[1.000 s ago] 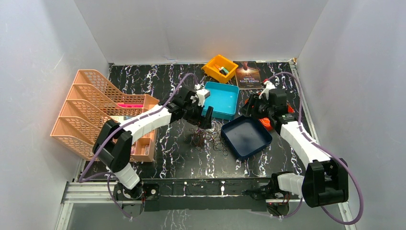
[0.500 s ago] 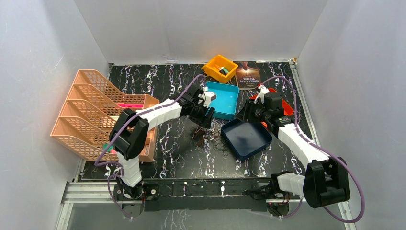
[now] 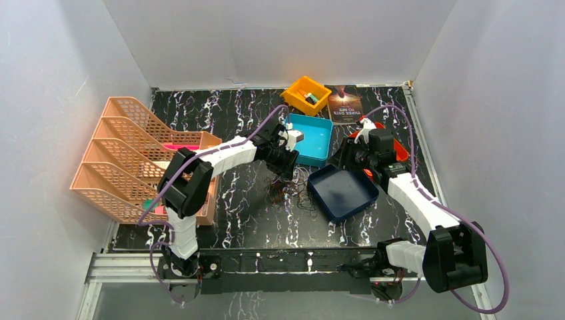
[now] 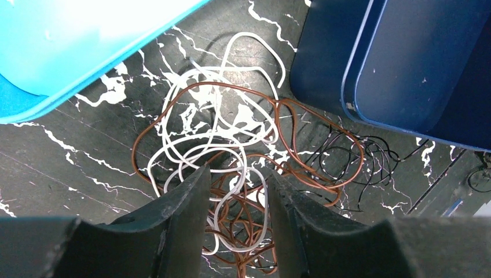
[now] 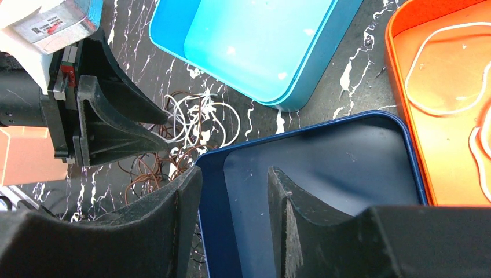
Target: Untangle the cables
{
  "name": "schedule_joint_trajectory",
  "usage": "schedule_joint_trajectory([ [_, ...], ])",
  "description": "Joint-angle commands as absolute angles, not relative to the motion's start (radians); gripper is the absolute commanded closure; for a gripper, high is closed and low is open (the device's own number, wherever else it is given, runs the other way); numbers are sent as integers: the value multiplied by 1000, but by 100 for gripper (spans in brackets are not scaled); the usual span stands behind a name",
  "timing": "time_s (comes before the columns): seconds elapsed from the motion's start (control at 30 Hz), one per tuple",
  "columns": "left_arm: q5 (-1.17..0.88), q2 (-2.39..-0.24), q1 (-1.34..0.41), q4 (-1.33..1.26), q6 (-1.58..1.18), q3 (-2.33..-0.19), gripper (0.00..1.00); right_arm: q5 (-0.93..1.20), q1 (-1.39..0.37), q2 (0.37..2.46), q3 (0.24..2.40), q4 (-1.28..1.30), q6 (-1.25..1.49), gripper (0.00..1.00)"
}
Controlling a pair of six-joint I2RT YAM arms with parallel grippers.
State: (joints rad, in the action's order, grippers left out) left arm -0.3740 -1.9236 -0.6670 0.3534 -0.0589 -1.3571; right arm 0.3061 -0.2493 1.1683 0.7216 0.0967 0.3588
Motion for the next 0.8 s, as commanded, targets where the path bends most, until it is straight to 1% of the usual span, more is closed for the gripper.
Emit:
schedule_joint_trajectory([
  [0.0, -410, -1900, -670, 413, -30, -1383, 57, 321, -252, 1154, 718, 56, 344, 46],
  [0.07, -407, -1890, -669, 418, -27, -1375, 51, 322, -252, 1155, 718, 53, 345, 47],
  [0.13, -405, -1878, -669, 420, -26, -1374, 47, 325, -252, 1158, 718, 52, 345, 46],
  [0.23, -405, -1864, -669, 422, -21, -1382, 46, 329, -252, 1161, 715, 52, 345, 47],
  [0.33, -406, -1858, -669, 427, -13, -1385, 48, 330, -252, 1157, 711, 54, 345, 46],
  [0.4, -404, -1858, -669, 431, -7, -1382, 52, 330, -252, 1156, 708, 55, 344, 46],
  [0.47, -398, -1861, -669, 433, -5, -1374, 58, 328, -253, 1156, 709, 57, 343, 47],
  [0.57, -383, -1862, -669, 435, -3, -1372, 73, 328, -252, 1158, 712, 57, 343, 46],
  [0.63, -372, -1855, -669, 436, -3, -1378, 80, 330, -253, 1157, 714, 57, 344, 46],
  [0.77, -336, -1824, -669, 434, -5, -1406, 86, 338, -252, 1147, 711, 44, 343, 46],
])
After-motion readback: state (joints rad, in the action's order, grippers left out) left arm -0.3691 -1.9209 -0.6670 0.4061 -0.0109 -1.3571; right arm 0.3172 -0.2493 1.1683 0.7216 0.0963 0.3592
